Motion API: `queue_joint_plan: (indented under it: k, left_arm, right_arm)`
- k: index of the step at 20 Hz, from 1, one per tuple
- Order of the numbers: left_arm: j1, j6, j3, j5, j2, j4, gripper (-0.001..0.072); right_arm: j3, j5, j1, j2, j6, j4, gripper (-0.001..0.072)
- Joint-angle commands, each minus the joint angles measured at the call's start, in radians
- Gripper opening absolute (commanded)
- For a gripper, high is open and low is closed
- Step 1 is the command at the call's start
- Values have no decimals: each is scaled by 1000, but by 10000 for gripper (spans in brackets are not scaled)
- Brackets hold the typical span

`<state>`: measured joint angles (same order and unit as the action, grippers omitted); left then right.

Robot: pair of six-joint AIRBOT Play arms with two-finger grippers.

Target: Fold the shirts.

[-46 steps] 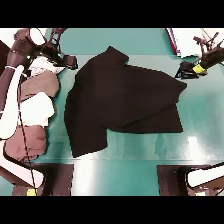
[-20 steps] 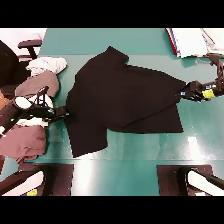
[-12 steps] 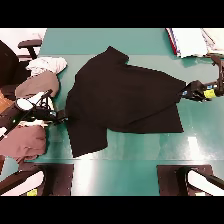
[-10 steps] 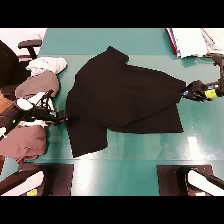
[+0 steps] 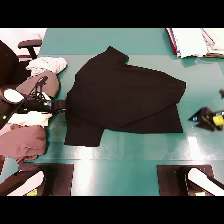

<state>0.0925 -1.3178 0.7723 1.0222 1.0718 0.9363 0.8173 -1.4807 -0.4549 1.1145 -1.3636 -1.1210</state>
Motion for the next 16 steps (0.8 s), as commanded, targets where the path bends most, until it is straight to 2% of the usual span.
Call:
queue_joint_plan:
  k: [1, 2, 5, 8, 10, 11, 12, 16]
  left_arm:
    - [0, 2, 23, 10, -13, -3, 22]
    - [0, 2, 23, 11, -13, -3, 22]
    - [0, 2, 23, 14, -13, -3, 22]
    - [0, 2, 23, 11, -13, -2, 22]
    - [0, 16, 24, 14, -13, -2, 22]
    - [1, 16, 26, 12, -14, -2, 21]
    - [1, 16, 35, 14, -21, -2, 21]
    - [1, -2, 203, 29, -158, -1, 21]
  right_arm:
    - [-199, 91, -97, -12, 4, 34, 466]
    - [-230, 135, -92, -12, 4, 67, 440]
    - [-274, 250, -26, -8, 4, 147, 440]
    - [-241, 286, 80, 66, 4, 188, 430]
    - [-195, 284, 148, 119, 4, 186, 141]
    - [-163, 272, 184, 138, 4, 186, 58]
    - [-127, 257, 215, 146, 6, 183, 21]
    - [89, 192, 281, 20, 34, 183, 17]
